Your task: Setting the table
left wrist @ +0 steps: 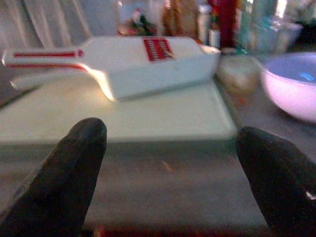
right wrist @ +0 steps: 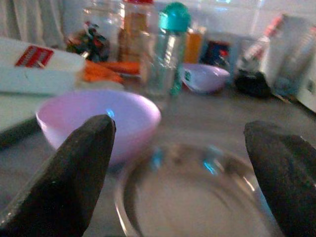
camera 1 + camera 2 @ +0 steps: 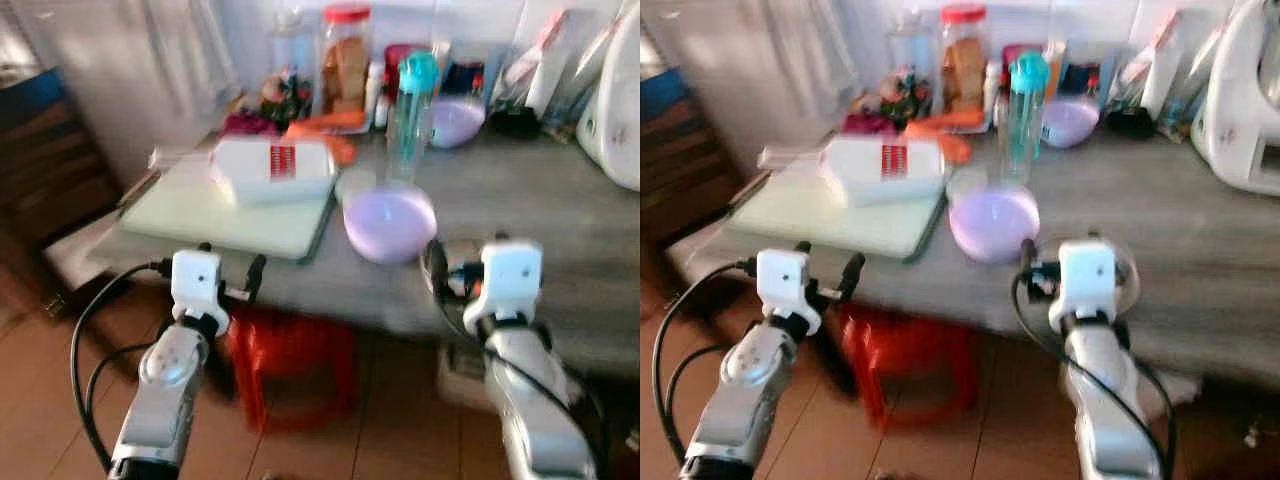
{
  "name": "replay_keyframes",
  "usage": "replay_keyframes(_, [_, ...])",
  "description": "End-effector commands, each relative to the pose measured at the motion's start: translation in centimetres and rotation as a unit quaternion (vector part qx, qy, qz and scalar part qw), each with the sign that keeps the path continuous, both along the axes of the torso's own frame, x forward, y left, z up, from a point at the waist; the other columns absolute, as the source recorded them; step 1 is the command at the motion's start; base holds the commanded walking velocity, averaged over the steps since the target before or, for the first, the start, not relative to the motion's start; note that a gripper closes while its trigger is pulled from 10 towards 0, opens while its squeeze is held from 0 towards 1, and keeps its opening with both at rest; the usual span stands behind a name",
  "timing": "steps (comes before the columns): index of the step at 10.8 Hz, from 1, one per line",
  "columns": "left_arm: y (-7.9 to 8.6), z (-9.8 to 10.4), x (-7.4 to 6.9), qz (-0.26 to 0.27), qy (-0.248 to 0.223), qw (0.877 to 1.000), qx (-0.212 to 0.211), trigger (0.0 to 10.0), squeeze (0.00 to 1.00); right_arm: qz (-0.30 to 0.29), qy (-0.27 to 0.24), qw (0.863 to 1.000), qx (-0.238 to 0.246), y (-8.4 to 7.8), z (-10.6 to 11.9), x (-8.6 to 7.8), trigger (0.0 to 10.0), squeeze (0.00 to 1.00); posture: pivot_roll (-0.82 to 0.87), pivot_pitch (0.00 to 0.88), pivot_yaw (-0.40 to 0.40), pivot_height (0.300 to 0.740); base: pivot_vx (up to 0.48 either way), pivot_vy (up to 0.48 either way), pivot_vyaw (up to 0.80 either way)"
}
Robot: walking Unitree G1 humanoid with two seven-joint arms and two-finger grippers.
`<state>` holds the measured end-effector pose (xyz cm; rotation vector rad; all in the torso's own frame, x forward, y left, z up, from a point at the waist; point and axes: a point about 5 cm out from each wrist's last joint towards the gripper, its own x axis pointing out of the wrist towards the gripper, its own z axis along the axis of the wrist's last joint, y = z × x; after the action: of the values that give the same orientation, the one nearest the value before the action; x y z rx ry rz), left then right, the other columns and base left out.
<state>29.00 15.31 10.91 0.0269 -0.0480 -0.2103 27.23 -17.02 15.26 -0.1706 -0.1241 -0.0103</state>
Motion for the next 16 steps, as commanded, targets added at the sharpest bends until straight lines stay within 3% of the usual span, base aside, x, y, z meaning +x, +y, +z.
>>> replay_keyframes(1, [0.0,0.3,0.1,-0.002,-0.003,1.0,0.008,10.0,0.0,-0.015,0.0,1.0,0.01,-0.5,-0.1,0.1,10.0,0.0,0.04,0.0,0.066,0.74,-0.33,0.0,0.0])
replay_keyframes(7, [-0.8,0.1,0.0,-0.031,-0.007,0.999,0.014,10.0,0.0,-0.024,0.007,0.999,0.023,-0.5,-0.7,0.2,10.0,0.0,0.04,0.0,0.073,0.74,-0.306,0.0,-0.14])
replay_keyframes(10, [-1.4,-0.3,-0.5,-0.042,-0.012,0.998,0.036,10.0,0.0,-0.025,0.014,0.999,0.024,-0.5,-1.1,0.2,10.0,0.0,0.04,0.0,0.077,0.74,0.0,0.0,0.0])
replay_keyframes(16, [-1.9,-0.6,-0.5,-0.046,-0.013,0.999,0.022,10.0,0.0,-0.021,0.026,0.999,0.027,-0.2,-2.0,-0.1,10.0,0.0,0.05,0.009,0.073,0.74,0.0,-0.102,0.0])
